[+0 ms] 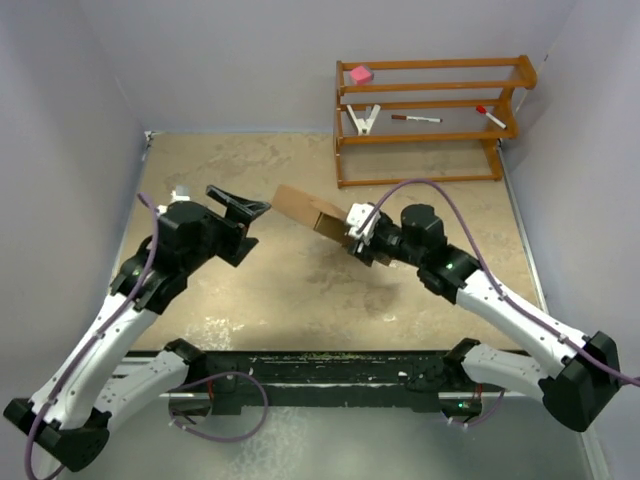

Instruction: Fold the paper box

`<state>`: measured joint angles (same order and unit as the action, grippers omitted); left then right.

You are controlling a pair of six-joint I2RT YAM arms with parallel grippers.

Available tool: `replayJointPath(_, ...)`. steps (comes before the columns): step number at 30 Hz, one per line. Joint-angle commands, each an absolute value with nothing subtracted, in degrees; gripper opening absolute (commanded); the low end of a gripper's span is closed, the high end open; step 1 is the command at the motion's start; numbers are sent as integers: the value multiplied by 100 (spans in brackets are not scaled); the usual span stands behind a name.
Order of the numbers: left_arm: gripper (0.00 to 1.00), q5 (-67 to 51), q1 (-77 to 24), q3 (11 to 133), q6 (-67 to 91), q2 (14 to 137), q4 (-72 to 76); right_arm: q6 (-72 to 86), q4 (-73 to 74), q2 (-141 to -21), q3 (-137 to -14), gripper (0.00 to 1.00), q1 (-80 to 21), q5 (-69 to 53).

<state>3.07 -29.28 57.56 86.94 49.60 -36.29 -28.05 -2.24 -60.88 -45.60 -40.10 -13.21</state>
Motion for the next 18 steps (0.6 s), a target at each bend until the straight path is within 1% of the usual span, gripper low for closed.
replayJointPath(1,98,732,-2909,5873,7303,4367,-2937,-1919,-177,-5885,-5265,40,-3393,-2499)
replayJointPath(5,98,206,-2909,5038,5488,3789,-1682,-965,105,-6207,-5793,40,-2685,-3555)
replayJointPath(10,98,-414,-2909,3834,4352,3111,-628,644,128,-7079,-6523,40,-2007,-5009)
replayJointPath(14,98,-818,-2909,3239,4043,2927,-310,2367,-768,-7739,-6407,39,-1493,-5957)
replayJointPath(18,98,-1075,-2909,3117,3887,3035,-342,4031,-2150,-8287,-5922,40,-1179,-6419)
